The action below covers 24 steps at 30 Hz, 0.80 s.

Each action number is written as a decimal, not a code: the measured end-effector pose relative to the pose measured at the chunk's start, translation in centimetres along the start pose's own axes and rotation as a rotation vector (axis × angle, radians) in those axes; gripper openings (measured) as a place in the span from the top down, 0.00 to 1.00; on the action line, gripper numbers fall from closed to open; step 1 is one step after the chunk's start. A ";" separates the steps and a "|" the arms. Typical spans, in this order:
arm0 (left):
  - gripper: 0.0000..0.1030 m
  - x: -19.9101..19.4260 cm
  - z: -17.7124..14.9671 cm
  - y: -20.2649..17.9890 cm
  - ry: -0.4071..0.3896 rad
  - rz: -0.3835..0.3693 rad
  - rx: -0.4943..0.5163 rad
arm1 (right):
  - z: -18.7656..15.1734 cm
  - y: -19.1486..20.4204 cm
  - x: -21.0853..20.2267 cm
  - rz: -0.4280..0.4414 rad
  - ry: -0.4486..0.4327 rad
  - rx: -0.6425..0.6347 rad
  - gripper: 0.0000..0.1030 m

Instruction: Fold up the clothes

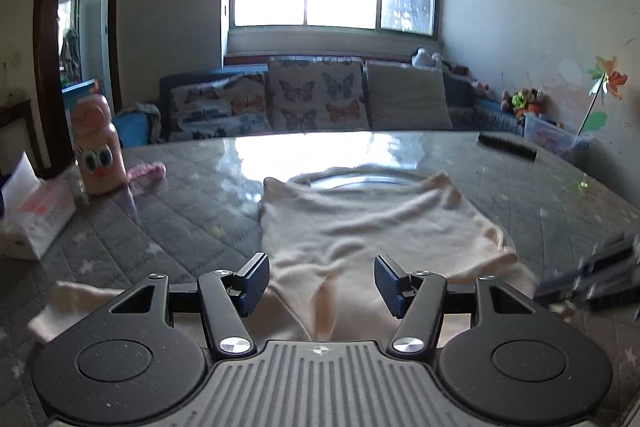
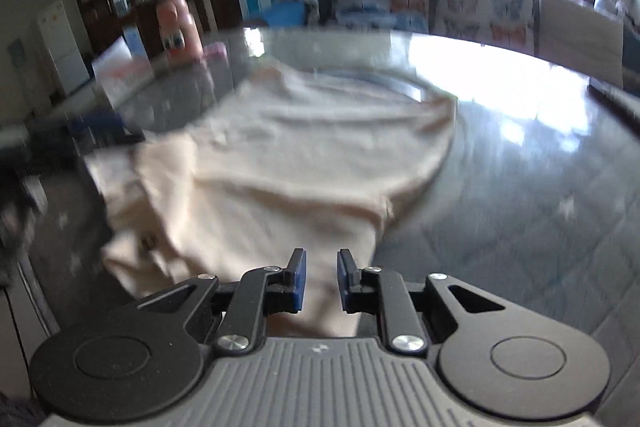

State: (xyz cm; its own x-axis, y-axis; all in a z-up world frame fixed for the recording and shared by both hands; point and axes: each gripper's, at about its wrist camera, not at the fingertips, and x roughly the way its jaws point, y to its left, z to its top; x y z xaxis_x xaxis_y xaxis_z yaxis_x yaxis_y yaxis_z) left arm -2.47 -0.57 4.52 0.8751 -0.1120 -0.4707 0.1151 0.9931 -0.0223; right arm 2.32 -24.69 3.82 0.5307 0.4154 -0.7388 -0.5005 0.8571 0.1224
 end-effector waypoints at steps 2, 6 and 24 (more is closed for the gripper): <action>0.40 -0.1 0.1 0.1 0.009 -0.008 0.003 | -0.6 -0.1 0.4 -0.001 0.012 -0.016 0.83; 0.40 0.8 -0.5 -0.2 0.064 -0.017 0.022 | 1.1 -0.2 -0.3 -0.013 -0.045 -0.055 0.78; 0.97 2.4 -2.6 -0.5 0.150 -0.049 0.037 | 3.0 0.5 3.0 -0.046 -0.063 -0.275 0.95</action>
State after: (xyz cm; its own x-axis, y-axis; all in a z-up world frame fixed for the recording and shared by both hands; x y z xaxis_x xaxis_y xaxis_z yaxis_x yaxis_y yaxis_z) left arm -1.63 -1.24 1.08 0.7886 -0.1510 -0.5961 0.1752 0.9844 -0.0175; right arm 5.70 -22.10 3.61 0.5940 0.4038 -0.6958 -0.6372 0.7641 -0.1006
